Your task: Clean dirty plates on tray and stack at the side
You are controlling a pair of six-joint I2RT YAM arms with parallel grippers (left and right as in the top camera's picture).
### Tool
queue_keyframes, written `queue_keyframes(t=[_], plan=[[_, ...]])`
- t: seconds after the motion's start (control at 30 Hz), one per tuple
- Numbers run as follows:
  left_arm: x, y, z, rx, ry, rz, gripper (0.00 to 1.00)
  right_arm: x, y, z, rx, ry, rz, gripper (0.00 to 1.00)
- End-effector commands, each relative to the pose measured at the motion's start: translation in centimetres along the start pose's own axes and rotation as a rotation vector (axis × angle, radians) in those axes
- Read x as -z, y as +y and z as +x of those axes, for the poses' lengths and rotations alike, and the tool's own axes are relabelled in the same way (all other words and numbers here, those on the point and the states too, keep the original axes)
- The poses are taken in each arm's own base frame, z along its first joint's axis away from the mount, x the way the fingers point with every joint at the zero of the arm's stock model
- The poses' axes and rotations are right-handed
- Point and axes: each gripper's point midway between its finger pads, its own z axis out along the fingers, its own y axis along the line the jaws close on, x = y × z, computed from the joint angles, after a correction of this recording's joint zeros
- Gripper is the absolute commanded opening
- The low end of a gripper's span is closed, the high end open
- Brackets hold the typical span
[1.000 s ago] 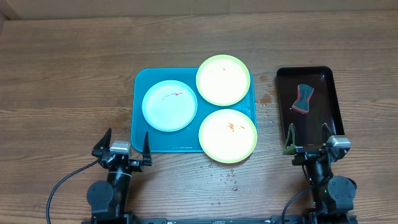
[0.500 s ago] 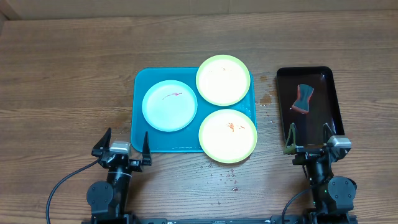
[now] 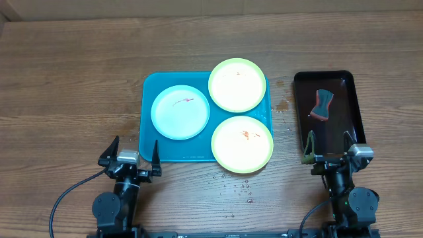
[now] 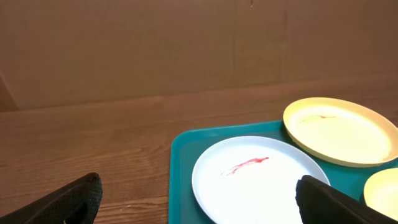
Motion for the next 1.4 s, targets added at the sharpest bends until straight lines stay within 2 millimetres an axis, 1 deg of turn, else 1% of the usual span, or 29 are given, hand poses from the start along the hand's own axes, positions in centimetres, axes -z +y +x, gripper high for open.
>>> queue_keyframes(t=[0.0,1.17,1.37], plan=[[0.03,-0.33,-0.02,-0.024,-0.009,0.018,1.00,0.00,-0.11,0.09,0.001,-0.008,0.004,1.00],[0.03,-0.33,-0.20,-0.021,-0.016,0.018,1.00,0.00,-0.06,0.10,0.001,-0.007,0.002,1.00],[0.08,-0.32,-0.46,0.004,-0.021,0.017,1.00,0.00,-0.05,0.11,0.001,-0.007,0.001,1.00]])
